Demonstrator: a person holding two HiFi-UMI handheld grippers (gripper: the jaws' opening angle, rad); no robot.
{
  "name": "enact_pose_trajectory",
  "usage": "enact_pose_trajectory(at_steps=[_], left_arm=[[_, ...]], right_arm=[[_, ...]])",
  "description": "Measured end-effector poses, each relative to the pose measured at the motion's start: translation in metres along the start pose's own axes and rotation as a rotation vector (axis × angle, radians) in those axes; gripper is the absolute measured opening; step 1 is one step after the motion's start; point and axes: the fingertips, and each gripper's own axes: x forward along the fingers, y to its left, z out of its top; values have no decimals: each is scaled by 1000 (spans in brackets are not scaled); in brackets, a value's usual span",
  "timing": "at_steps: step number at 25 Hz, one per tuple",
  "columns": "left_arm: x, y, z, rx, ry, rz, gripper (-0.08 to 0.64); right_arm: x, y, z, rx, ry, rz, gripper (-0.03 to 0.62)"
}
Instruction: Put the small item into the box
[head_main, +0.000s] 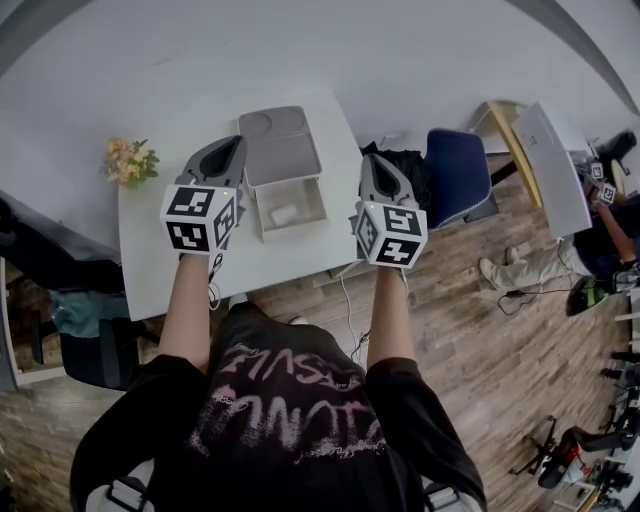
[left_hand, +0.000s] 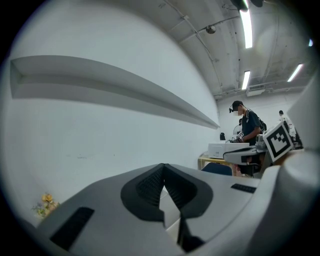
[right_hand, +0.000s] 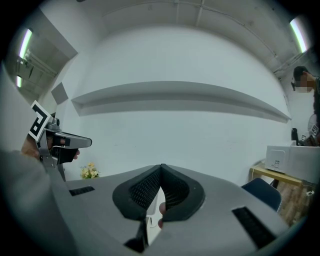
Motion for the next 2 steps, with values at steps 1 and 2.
enact_pose_trajectory(at_steps=[1, 2], left_arm=[[0, 0, 0, -1, 1, 0, 2], [0, 0, 0, -1, 2, -1, 3]], right_arm=[[0, 0, 0, 0, 0, -1, 9], [0, -1, 0, -1, 0, -2, 9]])
